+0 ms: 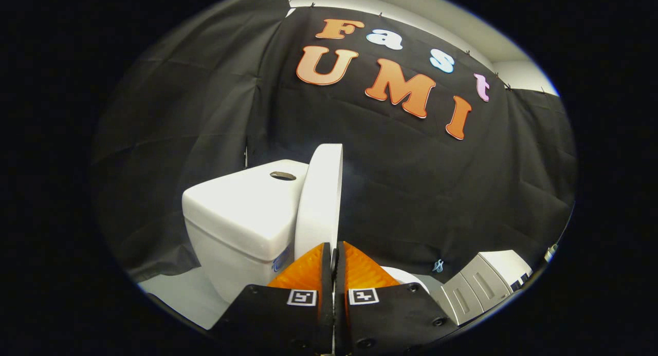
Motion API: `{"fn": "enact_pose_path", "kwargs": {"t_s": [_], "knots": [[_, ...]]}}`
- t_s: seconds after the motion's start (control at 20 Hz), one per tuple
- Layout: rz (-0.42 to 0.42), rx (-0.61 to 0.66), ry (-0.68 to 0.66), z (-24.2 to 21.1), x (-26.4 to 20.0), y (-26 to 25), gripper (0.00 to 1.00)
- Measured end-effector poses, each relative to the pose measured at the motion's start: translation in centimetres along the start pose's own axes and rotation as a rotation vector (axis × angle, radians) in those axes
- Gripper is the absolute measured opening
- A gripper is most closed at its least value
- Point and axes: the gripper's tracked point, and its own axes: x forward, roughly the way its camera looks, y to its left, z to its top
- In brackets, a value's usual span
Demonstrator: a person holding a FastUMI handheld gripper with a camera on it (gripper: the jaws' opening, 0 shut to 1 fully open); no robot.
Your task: Open the toilet lid.
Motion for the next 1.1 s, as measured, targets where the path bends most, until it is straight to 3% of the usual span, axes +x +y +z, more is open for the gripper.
{"fn": "enact_pose_path", "kwargs": {"t_s": [0.4,0.7,0.85,0.9,1.1], "knots": [[0.122,0.131,0.023,0.8,-0.6,-0.6,0.15],[0.198,0.152,-0.034,3.8,-2.7,-1.7,0.19],[0.209,0.161,-0.063,5.4,-3.4,-3.2,0.52],[0.228,0.177,-0.064,5.6,-3.5,-3.2,0.54],[0.269,0.246,-0.066,6.4,-3.9,-5.5,0.92]]}}
